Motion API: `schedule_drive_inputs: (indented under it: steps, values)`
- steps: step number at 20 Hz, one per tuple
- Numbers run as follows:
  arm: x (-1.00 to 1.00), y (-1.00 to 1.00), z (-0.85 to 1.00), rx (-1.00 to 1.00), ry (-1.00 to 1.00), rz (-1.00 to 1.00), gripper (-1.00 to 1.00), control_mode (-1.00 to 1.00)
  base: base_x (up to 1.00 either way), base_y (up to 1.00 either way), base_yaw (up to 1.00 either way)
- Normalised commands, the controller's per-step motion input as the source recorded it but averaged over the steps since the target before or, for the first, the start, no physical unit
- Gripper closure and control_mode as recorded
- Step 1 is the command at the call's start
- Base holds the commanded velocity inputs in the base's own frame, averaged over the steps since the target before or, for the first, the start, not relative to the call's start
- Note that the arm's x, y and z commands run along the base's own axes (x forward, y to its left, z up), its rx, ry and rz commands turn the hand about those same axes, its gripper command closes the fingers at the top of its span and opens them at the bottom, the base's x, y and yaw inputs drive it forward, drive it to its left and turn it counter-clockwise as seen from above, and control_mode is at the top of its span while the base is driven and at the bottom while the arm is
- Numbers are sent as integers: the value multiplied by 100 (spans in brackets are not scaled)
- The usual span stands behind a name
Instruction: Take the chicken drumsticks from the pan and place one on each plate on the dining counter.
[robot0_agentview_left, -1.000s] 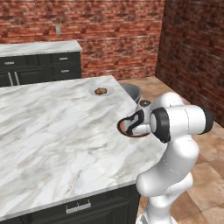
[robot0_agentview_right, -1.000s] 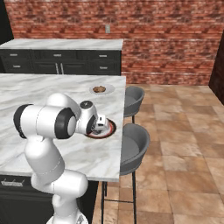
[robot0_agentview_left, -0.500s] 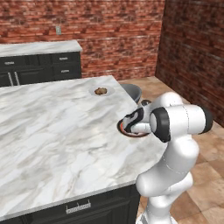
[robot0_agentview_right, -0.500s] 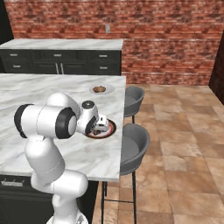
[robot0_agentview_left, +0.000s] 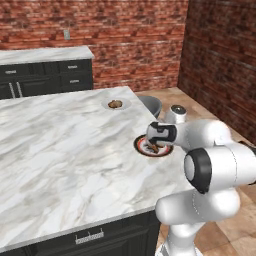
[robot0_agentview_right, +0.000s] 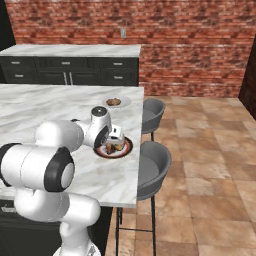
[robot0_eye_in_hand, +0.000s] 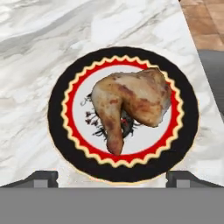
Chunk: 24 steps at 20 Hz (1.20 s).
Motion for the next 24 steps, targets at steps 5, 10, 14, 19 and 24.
schedule_drive_inputs:
  steps: [5, 10, 14, 19, 24]
  values:
    - [-85, 1, 65, 0, 7, -2, -100, -100, 0, 0, 0]
    - [-98, 3, 51, 0, 5, 0, -100, -100, 0, 0, 0]
    - [-100, 2, 37, -1, 0, 1, -100, -100, 0, 0, 0]
    - [-100, 10, 24, -7, -5, 0, -100, -100, 0, 0, 0]
    - [-100, 12, 15, -13, -12, 0, -100, -100, 0, 0, 0]
